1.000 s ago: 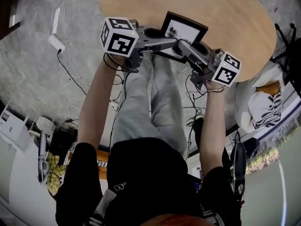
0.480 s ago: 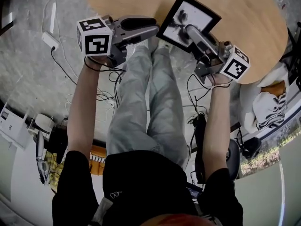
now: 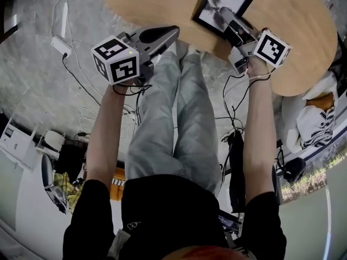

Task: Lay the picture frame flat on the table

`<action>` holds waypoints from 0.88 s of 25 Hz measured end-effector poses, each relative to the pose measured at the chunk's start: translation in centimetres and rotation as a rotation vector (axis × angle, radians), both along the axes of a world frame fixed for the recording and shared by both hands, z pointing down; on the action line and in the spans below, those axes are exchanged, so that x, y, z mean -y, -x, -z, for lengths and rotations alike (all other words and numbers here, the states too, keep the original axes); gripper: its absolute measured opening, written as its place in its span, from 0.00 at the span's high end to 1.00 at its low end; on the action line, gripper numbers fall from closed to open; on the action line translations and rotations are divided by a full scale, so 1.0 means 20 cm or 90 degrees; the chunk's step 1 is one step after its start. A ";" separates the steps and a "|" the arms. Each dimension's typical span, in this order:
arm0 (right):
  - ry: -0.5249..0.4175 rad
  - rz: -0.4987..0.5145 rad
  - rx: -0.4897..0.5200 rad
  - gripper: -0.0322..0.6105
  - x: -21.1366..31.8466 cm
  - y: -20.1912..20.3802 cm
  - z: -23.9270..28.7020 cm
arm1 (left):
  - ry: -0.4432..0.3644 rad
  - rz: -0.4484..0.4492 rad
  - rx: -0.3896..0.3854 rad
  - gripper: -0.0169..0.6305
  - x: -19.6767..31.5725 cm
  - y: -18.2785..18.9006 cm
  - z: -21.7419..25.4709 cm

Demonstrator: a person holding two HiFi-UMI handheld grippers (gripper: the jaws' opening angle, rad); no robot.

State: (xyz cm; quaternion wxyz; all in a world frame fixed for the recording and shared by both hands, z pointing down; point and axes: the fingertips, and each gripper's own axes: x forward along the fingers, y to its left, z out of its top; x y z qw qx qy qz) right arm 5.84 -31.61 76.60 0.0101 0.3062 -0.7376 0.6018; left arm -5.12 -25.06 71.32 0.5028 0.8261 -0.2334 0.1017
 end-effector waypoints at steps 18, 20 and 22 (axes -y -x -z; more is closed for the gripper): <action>-0.104 0.089 -0.472 0.60 -0.01 -0.13 -0.13 | 0.037 0.012 0.009 0.96 -0.02 -0.20 0.00; -0.087 0.084 -0.525 0.57 -0.01 -0.17 -0.15 | 0.039 0.011 0.007 0.96 -0.03 -0.22 0.01; -0.064 0.083 -0.597 0.56 -0.02 -0.24 -0.19 | 0.039 0.010 0.003 0.96 -0.04 -0.22 0.04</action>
